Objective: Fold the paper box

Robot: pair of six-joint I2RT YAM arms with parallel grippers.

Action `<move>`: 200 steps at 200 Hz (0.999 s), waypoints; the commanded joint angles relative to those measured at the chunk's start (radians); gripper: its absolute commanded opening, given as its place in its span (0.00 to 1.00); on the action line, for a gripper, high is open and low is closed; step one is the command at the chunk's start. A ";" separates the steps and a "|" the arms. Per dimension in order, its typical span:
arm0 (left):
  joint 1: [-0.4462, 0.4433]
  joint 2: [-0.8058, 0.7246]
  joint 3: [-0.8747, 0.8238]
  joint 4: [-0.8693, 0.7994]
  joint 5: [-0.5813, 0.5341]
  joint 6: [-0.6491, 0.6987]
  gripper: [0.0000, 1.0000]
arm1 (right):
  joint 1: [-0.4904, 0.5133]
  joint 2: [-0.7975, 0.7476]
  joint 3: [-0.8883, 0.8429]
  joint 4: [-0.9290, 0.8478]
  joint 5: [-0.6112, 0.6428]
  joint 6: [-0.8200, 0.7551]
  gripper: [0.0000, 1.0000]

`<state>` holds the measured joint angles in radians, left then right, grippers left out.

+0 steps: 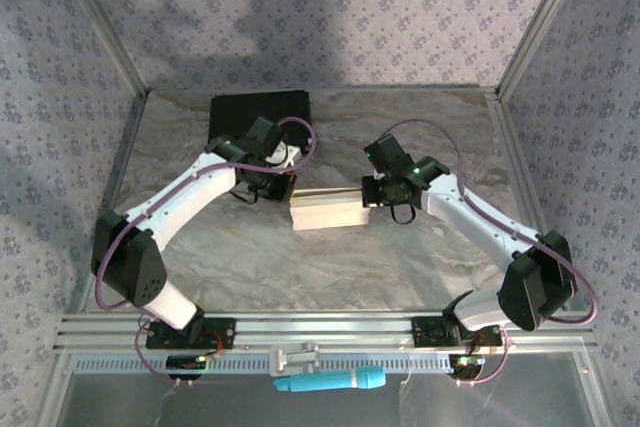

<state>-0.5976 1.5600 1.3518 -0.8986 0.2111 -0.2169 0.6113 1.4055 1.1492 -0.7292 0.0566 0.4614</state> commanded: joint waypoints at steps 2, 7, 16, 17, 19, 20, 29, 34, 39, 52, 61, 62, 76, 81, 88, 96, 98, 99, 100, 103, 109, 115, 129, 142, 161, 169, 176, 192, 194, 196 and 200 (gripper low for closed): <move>-0.012 0.022 0.035 -0.026 0.080 -0.112 0.00 | 0.018 0.022 0.006 -0.021 -0.013 0.020 0.00; -0.013 0.023 0.035 -0.025 0.084 -0.127 0.00 | 0.019 0.021 0.006 -0.022 -0.013 0.019 0.00; -0.012 0.029 0.038 -0.024 0.098 -0.148 0.00 | 0.020 0.021 0.005 -0.021 -0.013 0.018 0.00; -0.012 0.030 0.039 -0.024 0.099 -0.150 0.00 | 0.021 0.021 0.005 -0.021 -0.012 0.019 0.00; -0.013 0.030 0.039 -0.024 0.100 -0.154 0.00 | 0.020 0.022 0.005 -0.021 -0.012 0.019 0.00; -0.014 0.031 0.039 -0.024 0.101 -0.157 0.00 | 0.020 0.021 0.004 -0.021 -0.013 0.019 0.00; -0.014 0.034 0.040 -0.024 0.107 -0.174 0.00 | 0.021 0.022 0.004 -0.021 -0.012 0.019 0.00; -0.014 0.036 0.042 -0.026 0.109 -0.181 0.00 | 0.020 0.021 0.004 -0.022 -0.013 0.018 0.00; -0.014 0.038 0.044 -0.027 0.110 -0.187 0.00 | 0.020 0.021 0.004 -0.021 -0.012 0.019 0.00; -0.015 0.046 0.049 -0.032 0.112 -0.203 0.00 | 0.021 0.023 0.003 -0.022 -0.012 0.018 0.00; -0.015 0.050 0.052 -0.036 0.117 -0.214 0.00 | 0.020 0.022 0.003 -0.022 -0.013 0.018 0.00; -0.015 0.050 0.053 -0.036 0.118 -0.215 0.00 | 0.020 0.022 0.003 -0.020 -0.014 0.017 0.00; -0.018 0.056 0.060 -0.040 0.119 -0.234 0.00 | 0.020 0.022 0.002 -0.020 -0.014 0.019 0.00; -0.018 0.057 0.063 -0.041 0.117 -0.242 0.00 | 0.020 0.021 0.001 -0.019 -0.014 0.019 0.00; -0.020 0.057 0.066 -0.043 0.113 -0.252 0.00 | 0.020 0.021 0.002 -0.018 -0.015 0.018 0.00; -0.020 0.057 0.066 -0.041 0.114 -0.266 0.00 | 0.020 0.021 0.002 -0.019 -0.014 0.019 0.00; -0.020 0.058 0.065 -0.040 0.114 -0.270 0.00 | 0.020 0.021 0.003 -0.019 -0.015 0.018 0.00; -0.020 0.058 0.065 -0.041 0.113 -0.272 0.00 | 0.021 0.021 0.002 -0.018 -0.015 0.019 0.00; -0.020 0.058 0.065 -0.041 0.114 -0.275 0.00 | 0.021 0.021 0.002 -0.018 -0.016 0.020 0.00; -0.020 0.058 0.066 -0.040 0.115 -0.280 0.00 | 0.020 0.021 0.002 -0.017 -0.016 0.018 0.00; -0.021 0.059 0.066 -0.037 0.117 -0.290 0.00 | 0.021 0.021 0.002 -0.015 -0.018 0.019 0.00; -0.025 0.059 0.064 -0.035 0.117 -0.299 0.00 | 0.020 0.023 0.002 -0.015 -0.017 0.019 0.00; -0.035 0.054 0.056 -0.030 0.109 -0.311 0.00 | 0.019 0.023 0.003 -0.016 -0.017 0.020 0.00; -0.044 0.046 0.044 -0.021 0.095 -0.326 0.00 | 0.020 0.024 0.003 -0.015 -0.018 0.020 0.00; -0.054 0.026 0.012 0.017 0.082 -0.360 0.00 | 0.021 0.023 0.001 -0.014 -0.019 0.023 0.00; -0.058 0.018 -0.001 0.032 0.081 -0.376 0.00 | 0.021 0.024 0.003 -0.012 -0.018 0.023 0.00; -0.062 0.015 -0.010 0.042 0.077 -0.387 0.00 | 0.022 0.023 0.000 -0.012 -0.020 0.024 0.00; -0.066 0.012 -0.025 0.063 0.079 -0.413 0.00 | 0.022 0.024 0.000 -0.010 -0.020 0.025 0.00; -0.066 0.011 -0.026 0.065 0.080 -0.418 0.00 | 0.022 0.023 -0.001 -0.009 -0.020 0.024 0.00; -0.067 0.011 -0.027 0.067 0.081 -0.421 0.00 | 0.022 0.023 -0.002 -0.010 -0.021 0.025 0.00; -0.067 0.011 -0.027 0.070 0.082 -0.426 0.00 | 0.022 0.024 -0.002 -0.009 -0.021 0.025 0.00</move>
<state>-0.6308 1.5684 1.3579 -0.8970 0.2264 -0.5747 0.6140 1.4082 1.1492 -0.7296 0.0975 0.4679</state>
